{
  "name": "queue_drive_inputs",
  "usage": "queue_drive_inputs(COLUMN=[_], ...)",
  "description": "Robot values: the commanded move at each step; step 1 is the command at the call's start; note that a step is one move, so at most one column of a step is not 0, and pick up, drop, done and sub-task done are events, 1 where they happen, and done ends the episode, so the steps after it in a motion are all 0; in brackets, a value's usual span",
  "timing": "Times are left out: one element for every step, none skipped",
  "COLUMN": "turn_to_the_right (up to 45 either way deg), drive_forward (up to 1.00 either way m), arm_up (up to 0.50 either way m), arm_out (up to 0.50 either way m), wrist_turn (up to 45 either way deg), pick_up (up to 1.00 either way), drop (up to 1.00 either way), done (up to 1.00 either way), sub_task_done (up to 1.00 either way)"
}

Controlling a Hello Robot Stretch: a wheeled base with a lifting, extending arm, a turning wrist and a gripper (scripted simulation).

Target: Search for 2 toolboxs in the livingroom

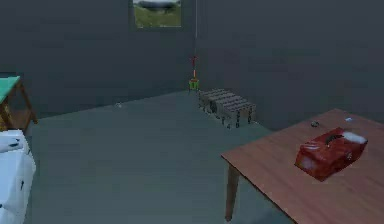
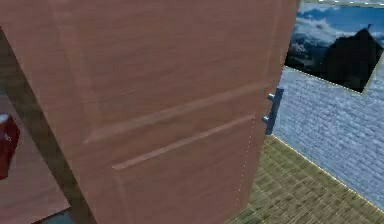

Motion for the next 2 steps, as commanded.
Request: queue_drive_inputs(turn_to_the_right=[9.0,0.0], drive_forward=[0.0,0.2], arm_up=[0.0,0.0], arm_out=[0.0,0.0], wrist_turn=[0.0,0.0], pick_up=[0.0,0.0], drop=[0.0,0.0], done=[0.0,0.0], sub_task_done=[0.0,0.0])
